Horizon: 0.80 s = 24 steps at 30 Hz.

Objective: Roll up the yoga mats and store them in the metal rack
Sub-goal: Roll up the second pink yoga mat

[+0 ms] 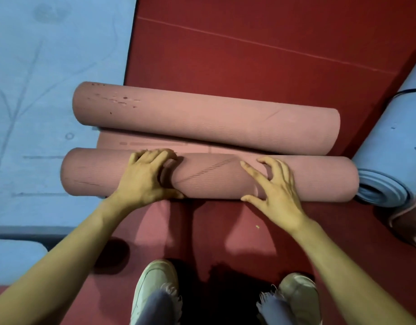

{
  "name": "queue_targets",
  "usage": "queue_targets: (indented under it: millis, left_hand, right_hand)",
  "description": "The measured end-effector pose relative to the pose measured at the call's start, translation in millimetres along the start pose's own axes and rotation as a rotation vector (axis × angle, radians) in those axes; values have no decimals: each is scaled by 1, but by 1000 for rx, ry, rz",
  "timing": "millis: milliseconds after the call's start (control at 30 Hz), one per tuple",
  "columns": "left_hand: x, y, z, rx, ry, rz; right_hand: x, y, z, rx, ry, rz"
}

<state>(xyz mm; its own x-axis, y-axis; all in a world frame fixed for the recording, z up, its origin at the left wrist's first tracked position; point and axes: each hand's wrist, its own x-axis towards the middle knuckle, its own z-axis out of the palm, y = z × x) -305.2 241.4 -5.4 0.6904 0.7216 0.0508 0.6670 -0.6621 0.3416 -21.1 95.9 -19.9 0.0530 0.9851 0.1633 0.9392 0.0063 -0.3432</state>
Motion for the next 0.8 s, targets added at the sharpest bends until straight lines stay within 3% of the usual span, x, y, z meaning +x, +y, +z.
queue_targets:
  millis: [167,567,700,800]
  left_hand:
    - [-3,-1,2,35,73,36]
    - [-4,2,14,42,135,-18]
    - [-9,2,16,73,156,12]
    - [-10,2,18,92,170,30]
  right_hand:
    - [-3,-1,4,-70,31,-1]
    - [29,4,-11,56,-65,111]
    - [54,9,-23,-11,-100,326]
    - [72,18,-24,-149,-247,465]
